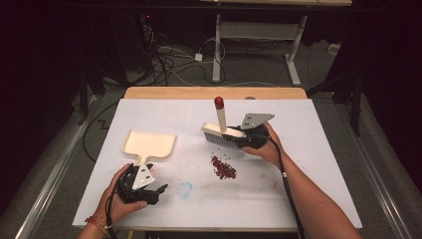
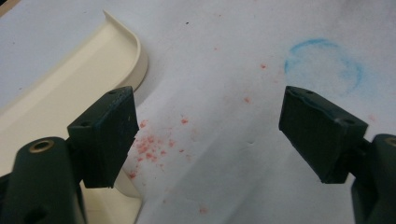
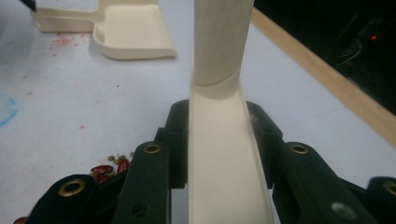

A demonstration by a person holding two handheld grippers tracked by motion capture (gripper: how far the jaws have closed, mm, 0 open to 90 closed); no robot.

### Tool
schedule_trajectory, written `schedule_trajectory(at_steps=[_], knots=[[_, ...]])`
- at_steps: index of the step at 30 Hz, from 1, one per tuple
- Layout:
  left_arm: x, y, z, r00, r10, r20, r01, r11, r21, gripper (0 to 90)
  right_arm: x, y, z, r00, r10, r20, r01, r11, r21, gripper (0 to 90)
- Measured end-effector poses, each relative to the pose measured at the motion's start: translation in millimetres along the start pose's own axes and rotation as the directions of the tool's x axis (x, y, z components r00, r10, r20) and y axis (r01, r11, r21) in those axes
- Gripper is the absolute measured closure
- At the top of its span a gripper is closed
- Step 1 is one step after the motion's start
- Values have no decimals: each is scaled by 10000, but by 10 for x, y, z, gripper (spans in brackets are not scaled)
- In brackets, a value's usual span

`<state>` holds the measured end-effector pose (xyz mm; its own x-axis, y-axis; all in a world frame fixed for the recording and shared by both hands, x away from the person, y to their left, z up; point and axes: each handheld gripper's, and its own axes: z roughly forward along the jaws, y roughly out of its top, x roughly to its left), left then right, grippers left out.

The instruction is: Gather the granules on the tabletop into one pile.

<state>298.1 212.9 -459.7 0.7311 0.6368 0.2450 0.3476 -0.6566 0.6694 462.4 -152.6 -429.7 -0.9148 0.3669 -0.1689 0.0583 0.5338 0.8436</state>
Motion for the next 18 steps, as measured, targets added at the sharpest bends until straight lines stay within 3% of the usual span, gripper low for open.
schedule_trajectory(at_steps=[5, 7, 18], knots=[[-12, -9, -3, 10000, -40, 31, 40, 10000, 61, 185, 43, -67, -7, 9980, 1, -627, -10, 9999, -137, 671], [-19, -9, -5, 10000, 2, 32, -2, 10000, 83, 186, 65, -118, -21, 9939, 73, -1104, -108, 9995, -311, 670], [-35, 12, 28, 9997, 195, 147, -197, 9996, 182, 186, 176, -238, -198, 9825, -467, -1805, 397, 9983, -423, 665]])
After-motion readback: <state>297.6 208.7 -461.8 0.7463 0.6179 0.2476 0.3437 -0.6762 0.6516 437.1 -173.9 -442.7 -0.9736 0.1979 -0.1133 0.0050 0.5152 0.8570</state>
